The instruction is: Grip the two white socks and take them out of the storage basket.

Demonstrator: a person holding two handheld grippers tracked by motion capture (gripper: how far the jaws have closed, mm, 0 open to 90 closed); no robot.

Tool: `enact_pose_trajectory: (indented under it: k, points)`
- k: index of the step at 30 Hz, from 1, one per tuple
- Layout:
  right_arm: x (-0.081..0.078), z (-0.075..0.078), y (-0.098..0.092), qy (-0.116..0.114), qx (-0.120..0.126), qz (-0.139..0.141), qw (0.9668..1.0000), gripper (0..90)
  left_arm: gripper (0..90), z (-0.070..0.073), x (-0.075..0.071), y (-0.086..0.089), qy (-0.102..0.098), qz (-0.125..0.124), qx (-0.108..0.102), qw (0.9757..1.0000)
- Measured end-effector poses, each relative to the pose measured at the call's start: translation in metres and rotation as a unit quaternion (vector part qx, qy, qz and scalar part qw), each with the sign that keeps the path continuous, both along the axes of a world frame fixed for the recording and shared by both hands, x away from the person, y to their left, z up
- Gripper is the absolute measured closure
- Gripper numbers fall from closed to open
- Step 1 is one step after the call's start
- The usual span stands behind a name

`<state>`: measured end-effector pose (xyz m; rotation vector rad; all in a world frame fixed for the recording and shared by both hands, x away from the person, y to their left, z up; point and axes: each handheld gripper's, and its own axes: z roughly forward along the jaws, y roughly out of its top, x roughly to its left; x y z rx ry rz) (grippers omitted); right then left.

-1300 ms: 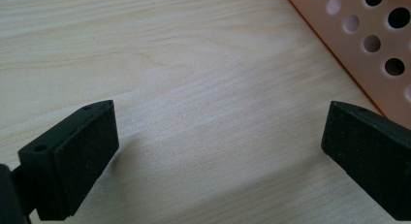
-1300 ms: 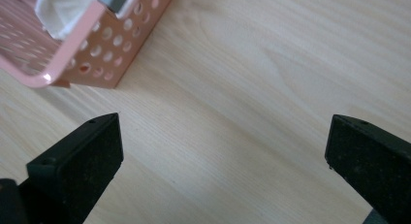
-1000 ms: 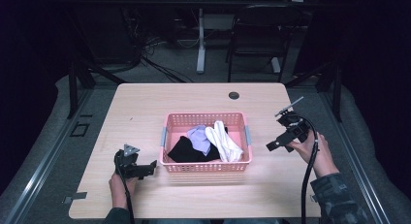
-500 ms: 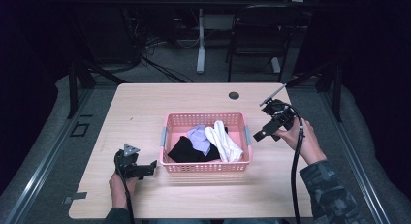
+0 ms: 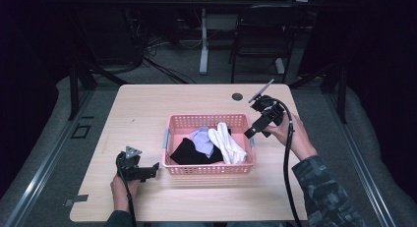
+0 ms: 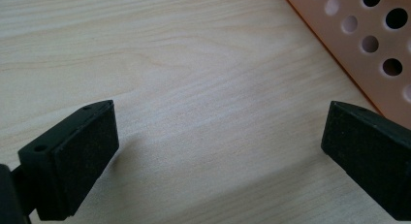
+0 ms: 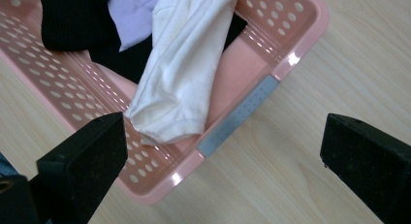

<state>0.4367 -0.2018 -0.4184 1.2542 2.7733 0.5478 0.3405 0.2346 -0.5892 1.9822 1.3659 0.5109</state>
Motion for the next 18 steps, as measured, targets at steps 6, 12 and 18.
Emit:
enact_pose_trajectory:
  k: [6, 12, 18]
  points:
    - [0.006, 0.000, 0.011, 0.002, -0.003, 0.005, 1.0000, 2.8, 0.0, 0.000, 0.000, 0.000, 0.000, 0.000, 0.000, 1.0000]
    - [0.011, -0.001, 0.021, 0.004, -0.005, 0.011, 0.9999, 3.4, 0.0, 0.000, 0.000, 0.000, 0.000, 0.001, 0.000, 1.0000]
    - [0.019, -0.004, 0.035, 0.006, -0.004, 0.017, 0.9998, 6.3, 0.0, 0.000, 0.000, 0.000, 0.001, 0.001, -0.001, 1.0000]
